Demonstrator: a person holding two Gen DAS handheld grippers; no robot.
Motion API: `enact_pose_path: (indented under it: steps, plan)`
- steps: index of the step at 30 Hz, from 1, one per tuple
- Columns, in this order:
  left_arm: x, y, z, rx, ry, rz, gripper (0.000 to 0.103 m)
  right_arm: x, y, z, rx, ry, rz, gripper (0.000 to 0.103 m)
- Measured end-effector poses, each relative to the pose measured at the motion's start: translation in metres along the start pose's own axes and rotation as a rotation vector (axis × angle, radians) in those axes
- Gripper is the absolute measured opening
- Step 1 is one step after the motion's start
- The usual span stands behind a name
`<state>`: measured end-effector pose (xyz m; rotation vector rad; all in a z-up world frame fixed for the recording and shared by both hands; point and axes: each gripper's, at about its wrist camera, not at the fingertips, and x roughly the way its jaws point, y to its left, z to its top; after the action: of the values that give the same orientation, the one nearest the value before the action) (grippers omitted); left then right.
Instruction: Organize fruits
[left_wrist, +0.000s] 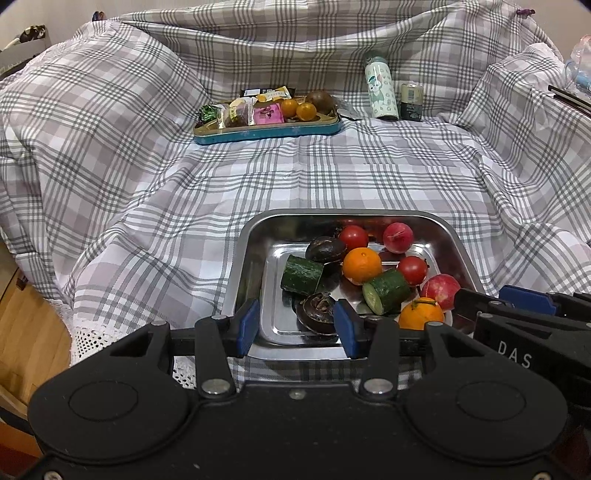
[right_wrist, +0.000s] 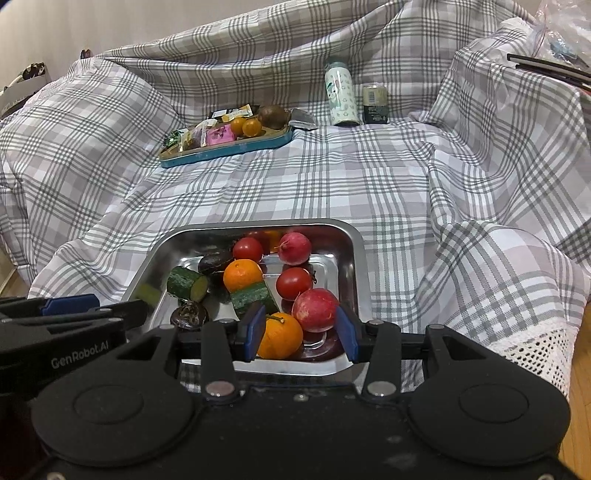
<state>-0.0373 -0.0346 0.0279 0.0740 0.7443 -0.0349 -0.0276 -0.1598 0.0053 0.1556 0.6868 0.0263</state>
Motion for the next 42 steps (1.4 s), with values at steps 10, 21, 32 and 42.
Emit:
enact_pose_path:
  steps: [10,21,32,42]
  plan:
    - [-0.0016,0.0004,-0.0039,-0.004,0.006,0.007,0.053,-0.0023,-0.0016,-0.0051,0.01,0.006,-0.009,0.045]
    - [-0.0017,-0.0001,-0.0051,-0.006,0.009,0.004,0.053,-0.0015,-0.0007,-0.0065,0.011,0.01,-0.01,0.045]
    - [-0.0016,0.0004,-0.0054,-0.017,0.015,-0.009,0.053,-0.0011,-0.0004,-0.0066,0.009,0.009,-0.01,0.045]
    - [-0.0027,0.0005,-0.0052,-0.026,0.013,-0.016,0.053,-0.0006,0.0008,-0.0073,0.007,0.01,-0.01,0.045]
